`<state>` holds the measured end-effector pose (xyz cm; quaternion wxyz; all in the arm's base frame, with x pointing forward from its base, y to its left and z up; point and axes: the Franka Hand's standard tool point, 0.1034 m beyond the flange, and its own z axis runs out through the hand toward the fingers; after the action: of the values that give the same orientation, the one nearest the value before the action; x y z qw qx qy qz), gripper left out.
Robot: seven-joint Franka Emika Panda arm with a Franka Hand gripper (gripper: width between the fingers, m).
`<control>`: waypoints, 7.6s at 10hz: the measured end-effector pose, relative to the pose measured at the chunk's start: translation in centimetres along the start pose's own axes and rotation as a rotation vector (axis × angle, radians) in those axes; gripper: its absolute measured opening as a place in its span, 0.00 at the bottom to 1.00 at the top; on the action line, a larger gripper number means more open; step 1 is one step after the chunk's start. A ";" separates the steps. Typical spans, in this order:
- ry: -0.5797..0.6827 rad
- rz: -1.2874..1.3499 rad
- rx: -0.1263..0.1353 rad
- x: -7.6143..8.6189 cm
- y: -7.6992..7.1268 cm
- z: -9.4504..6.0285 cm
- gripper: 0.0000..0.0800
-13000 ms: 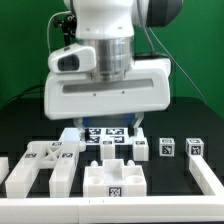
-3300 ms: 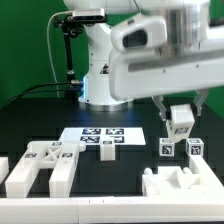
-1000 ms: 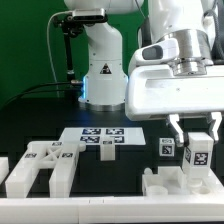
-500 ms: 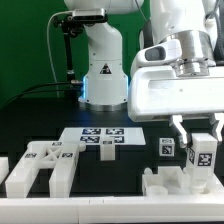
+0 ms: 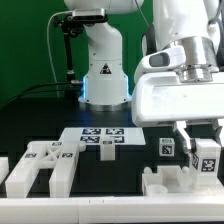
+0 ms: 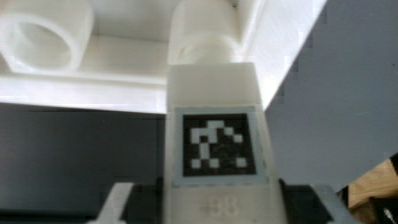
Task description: Assemble chair
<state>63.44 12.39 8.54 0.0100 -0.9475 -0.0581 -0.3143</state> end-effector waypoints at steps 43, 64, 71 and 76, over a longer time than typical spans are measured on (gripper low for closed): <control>-0.519 0.874 -0.148 -0.2 -0.5 1.6 0.78; -0.393 1.620 -0.271 0.0 0.4 1.6 0.36; -0.510 0.780 -0.102 0.1 0.7 1.4 0.81; -0.498 0.431 -0.074 0.2 0.0 1.9 0.67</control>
Offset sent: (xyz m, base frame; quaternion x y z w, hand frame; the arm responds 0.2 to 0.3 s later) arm -0.0091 0.0003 -0.0191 0.0088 0.0179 0.0115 0.9997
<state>64.74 12.55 7.15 0.0274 -0.9855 0.1544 -0.0656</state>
